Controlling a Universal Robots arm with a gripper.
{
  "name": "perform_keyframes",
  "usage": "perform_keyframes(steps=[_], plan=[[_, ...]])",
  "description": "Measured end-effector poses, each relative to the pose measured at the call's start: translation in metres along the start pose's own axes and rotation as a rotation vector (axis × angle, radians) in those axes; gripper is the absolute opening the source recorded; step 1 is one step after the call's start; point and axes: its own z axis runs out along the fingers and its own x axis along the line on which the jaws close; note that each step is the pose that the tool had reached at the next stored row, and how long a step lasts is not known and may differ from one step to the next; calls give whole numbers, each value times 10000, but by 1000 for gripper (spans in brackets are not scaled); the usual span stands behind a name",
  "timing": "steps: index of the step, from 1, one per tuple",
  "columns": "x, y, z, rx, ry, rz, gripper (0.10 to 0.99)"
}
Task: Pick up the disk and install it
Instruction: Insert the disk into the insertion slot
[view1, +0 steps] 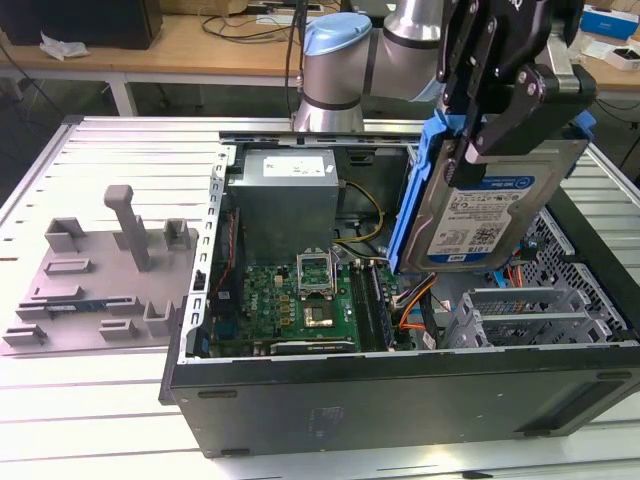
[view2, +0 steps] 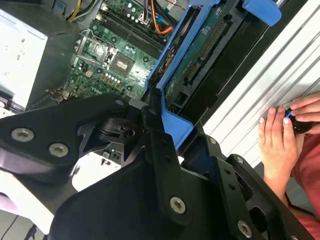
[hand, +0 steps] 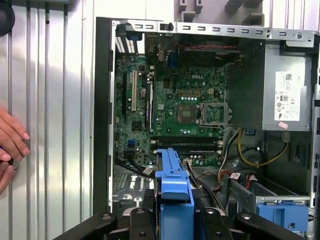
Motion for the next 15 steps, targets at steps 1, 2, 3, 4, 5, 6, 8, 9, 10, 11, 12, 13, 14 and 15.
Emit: perform_keyframes(steps=[1,2,3,4,5,6,8,9,10,11,12,13,14,15], plan=[[7,-12,2,0,0,9,369],[16,-27,6,1,-1,23,369],[22,-38,9,1,-1,31,369],[34,-58,13,2,-2,46,369],[41,-70,16,2,-3,53,369],[50,-91,19,2,-1,63,369],[62,-140,24,3,-1,74,369],[65,-162,27,3,-2,77,369],[71,-215,31,4,-2,84,369],[79,-312,39,4,-2,97,369],[83,-377,44,4,-2,105,369],[84,-411,47,5,-1,113,369],[86,-475,54,5,-1,122,369],[87,-524,59,5,-2,126,369]])
